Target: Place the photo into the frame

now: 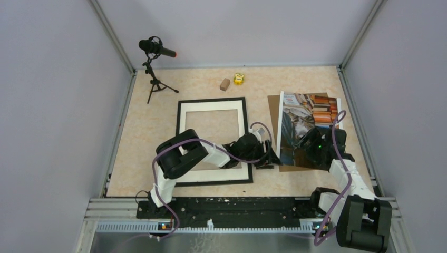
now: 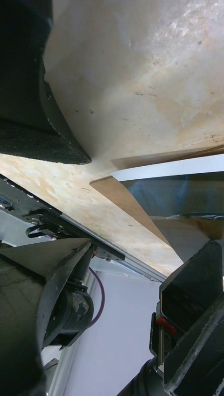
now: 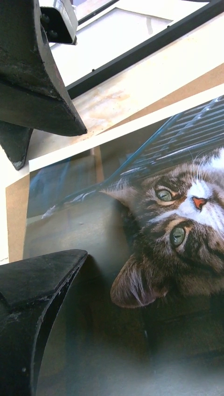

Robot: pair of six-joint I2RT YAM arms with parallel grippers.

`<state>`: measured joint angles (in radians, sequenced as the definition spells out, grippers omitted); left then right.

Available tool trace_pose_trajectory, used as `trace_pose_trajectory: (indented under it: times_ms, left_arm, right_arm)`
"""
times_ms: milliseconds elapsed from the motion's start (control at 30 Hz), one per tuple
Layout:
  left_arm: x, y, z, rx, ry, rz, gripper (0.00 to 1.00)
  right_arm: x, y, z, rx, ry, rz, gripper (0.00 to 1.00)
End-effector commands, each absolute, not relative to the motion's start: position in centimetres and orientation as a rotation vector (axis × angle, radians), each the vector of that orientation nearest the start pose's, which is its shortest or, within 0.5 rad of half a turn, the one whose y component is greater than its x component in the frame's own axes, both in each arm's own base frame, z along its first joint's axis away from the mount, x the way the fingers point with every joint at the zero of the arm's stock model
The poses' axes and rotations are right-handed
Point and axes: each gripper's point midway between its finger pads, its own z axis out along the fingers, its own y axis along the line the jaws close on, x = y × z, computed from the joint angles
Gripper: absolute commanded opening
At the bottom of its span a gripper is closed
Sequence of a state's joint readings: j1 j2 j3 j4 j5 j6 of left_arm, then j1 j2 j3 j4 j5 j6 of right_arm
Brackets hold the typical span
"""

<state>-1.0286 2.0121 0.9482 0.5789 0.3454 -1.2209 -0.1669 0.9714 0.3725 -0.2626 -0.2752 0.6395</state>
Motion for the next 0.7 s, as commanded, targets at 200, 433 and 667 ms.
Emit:
trace_pose_trajectory:
  times_ms: [200, 433, 667]
  left_arm:
    - [19.3, -49.3, 5.0, -0.022, 2.448, -1.567, 0.59]
    - [19.8, -49.8, 4.7, -0.056, 2.445, -1.594, 0.51]
    - [20.6, -50.0, 6.4, -0.015, 2.394, -1.566, 0.38]
  right_arm:
    - [24.2, 3.3, 3.9, 0.858, 2.31, 0.558, 0.88]
    - [24.0, 3.5, 3.5, 0.856, 2.315, 0.57, 0.88]
    - [24.0, 3.5, 3.7, 0.844, 2.317, 0.575, 0.88]
